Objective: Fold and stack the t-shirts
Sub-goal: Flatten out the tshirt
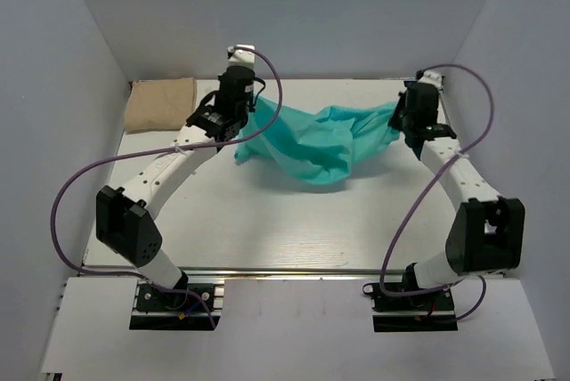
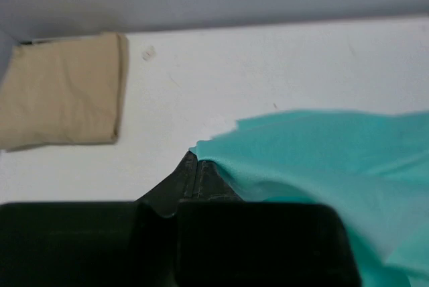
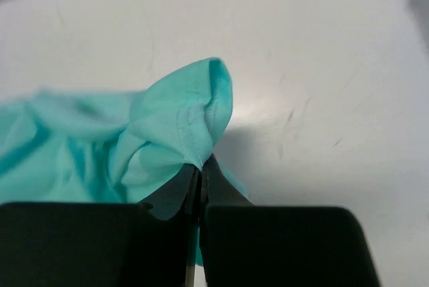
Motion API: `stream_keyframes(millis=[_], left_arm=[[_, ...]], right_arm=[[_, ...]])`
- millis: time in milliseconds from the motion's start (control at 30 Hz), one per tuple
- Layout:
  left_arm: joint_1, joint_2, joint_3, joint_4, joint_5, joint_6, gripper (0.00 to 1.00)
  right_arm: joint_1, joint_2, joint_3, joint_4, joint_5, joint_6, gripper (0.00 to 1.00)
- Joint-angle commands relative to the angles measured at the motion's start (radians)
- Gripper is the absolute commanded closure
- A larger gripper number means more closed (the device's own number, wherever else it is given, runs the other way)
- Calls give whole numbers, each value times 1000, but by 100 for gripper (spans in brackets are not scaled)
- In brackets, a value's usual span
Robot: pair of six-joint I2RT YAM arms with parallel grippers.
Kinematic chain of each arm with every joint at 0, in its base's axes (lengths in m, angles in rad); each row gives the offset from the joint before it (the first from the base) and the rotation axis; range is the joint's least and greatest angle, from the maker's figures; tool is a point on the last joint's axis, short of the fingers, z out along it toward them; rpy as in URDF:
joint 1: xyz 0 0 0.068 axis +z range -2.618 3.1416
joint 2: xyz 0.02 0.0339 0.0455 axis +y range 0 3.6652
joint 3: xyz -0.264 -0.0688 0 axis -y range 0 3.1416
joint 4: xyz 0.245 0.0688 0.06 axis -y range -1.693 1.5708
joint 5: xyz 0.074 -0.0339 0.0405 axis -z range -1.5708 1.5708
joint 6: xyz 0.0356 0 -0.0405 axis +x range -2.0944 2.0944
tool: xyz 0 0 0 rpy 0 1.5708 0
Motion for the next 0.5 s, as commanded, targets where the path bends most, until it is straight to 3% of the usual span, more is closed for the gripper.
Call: stream_keyframes(millis=[0,333,467], left_arm=[[33,-127,82,72,-98,92,100],[65,-260,104,212,-311,282,100],[75,-346,41,291,-373,337,100]], right_arm=[[-31,-102,117,27,199,-58,100],[-92,-227,353,50,448,-257,100],[-108,-268,418,90,518,-314,100]])
